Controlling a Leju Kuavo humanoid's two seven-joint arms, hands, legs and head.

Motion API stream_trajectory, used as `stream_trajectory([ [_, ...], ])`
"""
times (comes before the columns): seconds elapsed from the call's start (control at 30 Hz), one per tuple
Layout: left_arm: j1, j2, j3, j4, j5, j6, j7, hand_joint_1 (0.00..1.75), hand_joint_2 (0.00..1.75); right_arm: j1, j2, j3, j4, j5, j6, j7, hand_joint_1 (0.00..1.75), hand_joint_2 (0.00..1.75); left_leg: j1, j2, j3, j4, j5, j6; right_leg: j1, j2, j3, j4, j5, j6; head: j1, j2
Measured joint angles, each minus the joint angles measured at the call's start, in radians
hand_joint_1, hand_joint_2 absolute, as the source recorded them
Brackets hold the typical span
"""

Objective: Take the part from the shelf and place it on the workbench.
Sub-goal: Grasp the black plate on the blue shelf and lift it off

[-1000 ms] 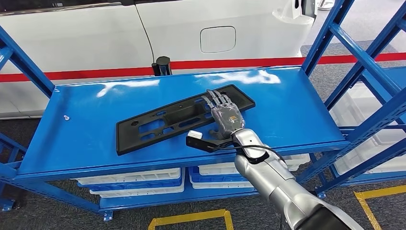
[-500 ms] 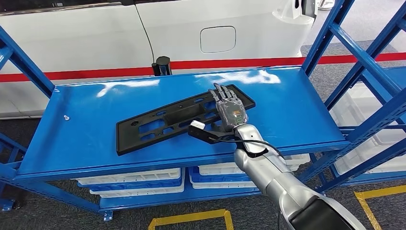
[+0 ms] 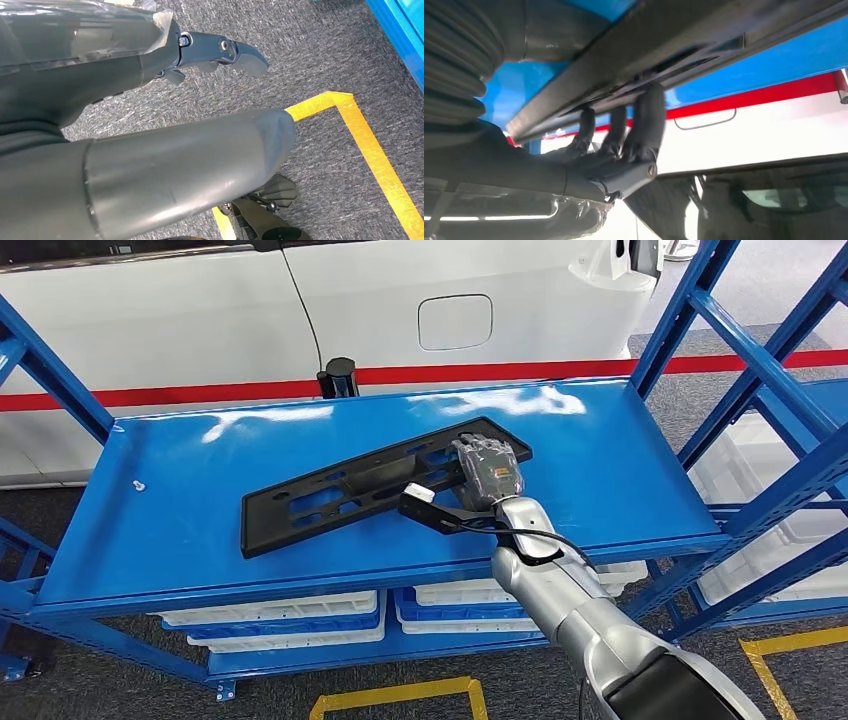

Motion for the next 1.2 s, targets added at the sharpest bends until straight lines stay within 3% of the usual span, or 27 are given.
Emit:
stream_trajectory([
  [0.57, -0.004, -0.003, 0.000, -0.002, -0.010, 0.006, 0.000, 0.00, 0.00, -0.005, -0.005, -0.016, 0.000, -0.013, -0.033, -0.017, 1.75, 1.75, 0.000, 0.000, 0.000, 0.000, 0.000, 0.000, 0.000, 0.000, 0.000, 0.000, 0.000, 0.000, 0.000, 0.000],
  [0.7, -0.004, -0.003, 0.000, -0.002, -0.014, -0.008, 0.000, 0.00, 1.75, -0.005, -0.007, -0.021, 0.000, -0.012, -0.036, -0.022, 1.75, 1.75, 0.000, 0.000, 0.000, 0.000, 0.000, 0.000, 0.000, 0.000, 0.000, 0.000, 0.000, 0.000, 0.000, 0.000],
  [0.97, -0.006, -0.003, -0.003, -0.002, -0.035, 0.008, 0.024, 0.00, 1.75, -0.002, -0.008, -0.027, -0.006, -0.012, -0.041, -0.027, 1.75, 1.75, 0.000, 0.000, 0.000, 0.000, 0.000, 0.000, 0.000, 0.000, 0.000, 0.000, 0.000, 0.000, 0.000, 0.000],
  [1.07, -0.006, -0.003, -0.003, -0.002, -0.036, 0.016, 0.030, 0.00, 1.75, 0.015, -0.013, -0.050, -0.052, -0.102, -0.027, -0.066, 1.75, 1.75, 0.000, 0.000, 0.000, 0.000, 0.000, 0.000, 0.000, 0.000, 0.000, 0.000, 0.000, 0.000, 0.000, 0.000],
  [1.2, -0.006, -0.002, -0.003, -0.002, -0.030, 0.005, 0.039, 0.00, 1.75, 0.069, -0.036, -0.100, -0.244, -0.297, 0.035, -0.142, 1.75, 1.75, 0.000, 0.001, 0.000, 0.000, 0.000, 0.000, 0.000, 0.001, 0.000, 0.000, 0.000, 0.000, 0.000, 0.000],
])
